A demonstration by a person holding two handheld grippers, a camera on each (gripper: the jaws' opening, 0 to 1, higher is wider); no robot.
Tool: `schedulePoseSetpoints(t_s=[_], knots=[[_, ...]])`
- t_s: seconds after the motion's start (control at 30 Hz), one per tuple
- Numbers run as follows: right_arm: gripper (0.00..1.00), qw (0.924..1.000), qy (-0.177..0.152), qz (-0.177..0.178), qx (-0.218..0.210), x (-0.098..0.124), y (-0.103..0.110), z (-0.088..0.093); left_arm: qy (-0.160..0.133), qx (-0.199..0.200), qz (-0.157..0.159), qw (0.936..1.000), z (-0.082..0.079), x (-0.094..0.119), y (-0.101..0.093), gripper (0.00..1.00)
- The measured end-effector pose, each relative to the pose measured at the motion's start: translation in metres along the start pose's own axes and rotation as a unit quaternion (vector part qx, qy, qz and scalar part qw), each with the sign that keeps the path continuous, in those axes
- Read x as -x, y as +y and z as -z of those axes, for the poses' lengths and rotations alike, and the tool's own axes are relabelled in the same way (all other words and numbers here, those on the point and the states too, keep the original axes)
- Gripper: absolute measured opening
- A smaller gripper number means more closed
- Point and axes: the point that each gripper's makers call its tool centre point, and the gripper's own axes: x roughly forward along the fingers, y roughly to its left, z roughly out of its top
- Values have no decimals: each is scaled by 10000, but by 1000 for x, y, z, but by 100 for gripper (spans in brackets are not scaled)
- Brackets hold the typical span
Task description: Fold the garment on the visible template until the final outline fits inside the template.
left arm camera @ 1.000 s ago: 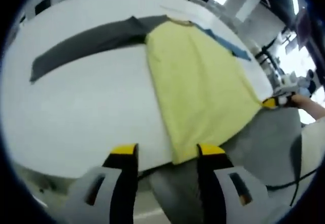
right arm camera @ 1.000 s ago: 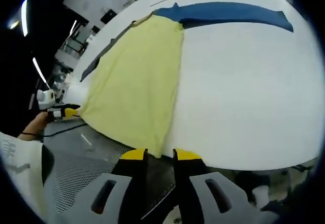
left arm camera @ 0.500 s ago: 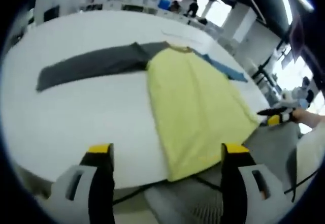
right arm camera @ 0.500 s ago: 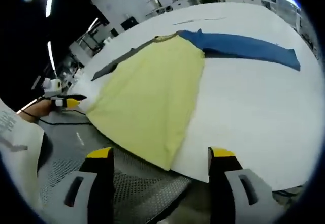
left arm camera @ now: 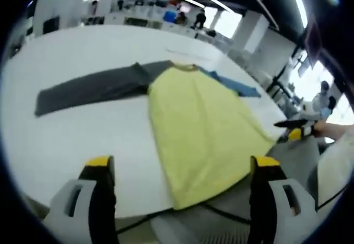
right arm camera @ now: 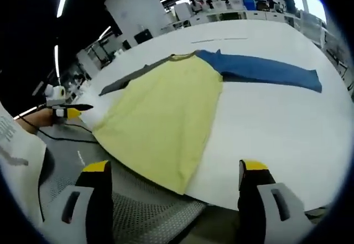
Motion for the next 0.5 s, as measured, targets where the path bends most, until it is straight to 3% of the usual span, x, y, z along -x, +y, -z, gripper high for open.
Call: schedulePoseSetpoints(t_s=[0.5], knots=[[94,9997,-245,54,-27,1,-2,-17,106,-15,106,9999,6,1,-6,95]])
